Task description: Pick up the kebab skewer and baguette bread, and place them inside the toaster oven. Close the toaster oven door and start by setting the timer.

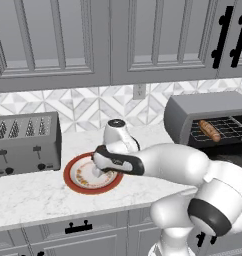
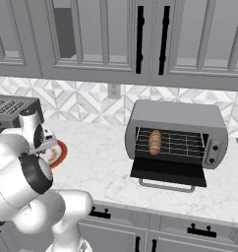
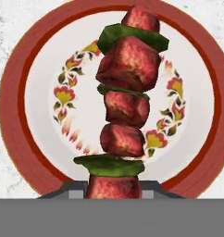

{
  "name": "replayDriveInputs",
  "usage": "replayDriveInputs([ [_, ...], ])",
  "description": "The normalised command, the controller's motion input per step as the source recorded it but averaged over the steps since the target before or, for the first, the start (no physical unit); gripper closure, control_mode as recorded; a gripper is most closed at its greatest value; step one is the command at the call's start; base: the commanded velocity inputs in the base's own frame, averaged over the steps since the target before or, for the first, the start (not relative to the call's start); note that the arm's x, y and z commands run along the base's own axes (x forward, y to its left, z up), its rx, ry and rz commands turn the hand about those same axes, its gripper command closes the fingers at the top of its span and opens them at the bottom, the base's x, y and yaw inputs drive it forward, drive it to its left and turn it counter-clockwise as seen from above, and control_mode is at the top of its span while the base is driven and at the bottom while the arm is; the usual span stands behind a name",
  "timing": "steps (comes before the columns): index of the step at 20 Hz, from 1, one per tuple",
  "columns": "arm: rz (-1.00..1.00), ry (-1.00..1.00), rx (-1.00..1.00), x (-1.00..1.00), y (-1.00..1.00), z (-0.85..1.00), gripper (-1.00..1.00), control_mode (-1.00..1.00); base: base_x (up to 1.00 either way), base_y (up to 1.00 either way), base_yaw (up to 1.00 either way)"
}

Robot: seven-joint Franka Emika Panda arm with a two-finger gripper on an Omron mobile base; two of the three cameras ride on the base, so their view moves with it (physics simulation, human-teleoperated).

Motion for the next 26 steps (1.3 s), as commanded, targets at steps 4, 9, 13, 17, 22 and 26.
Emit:
replayDriveInputs([
  [4,0.0,-0.04,0.01,-0.26,-0.96,0.72,1.0,-1.0,0.0,0.0,0.0],
  [9,0.0,-0.04,0.0,-0.36,-1.0,0.72,1.0,-1.0,0.0,0.0,0.0],
  [13,0.0,0.0,0.0,-0.36,-1.0,0.66,1.0,-1.0,0.0,0.0,0.0],
  [17,0.0,0.0,0.01,-0.18,-1.0,0.49,1.0,-1.0,0.0,0.0,0.0],
  [22,-0.05,0.07,0.0,-0.03,-1.0,0.32,1.0,-1.0,0.0,0.0,0.0],
  [26,-0.07,0.15,0.0,0.0,-1.0,0.19,1.0,-1.0,0.0,0.0,0.0],
])
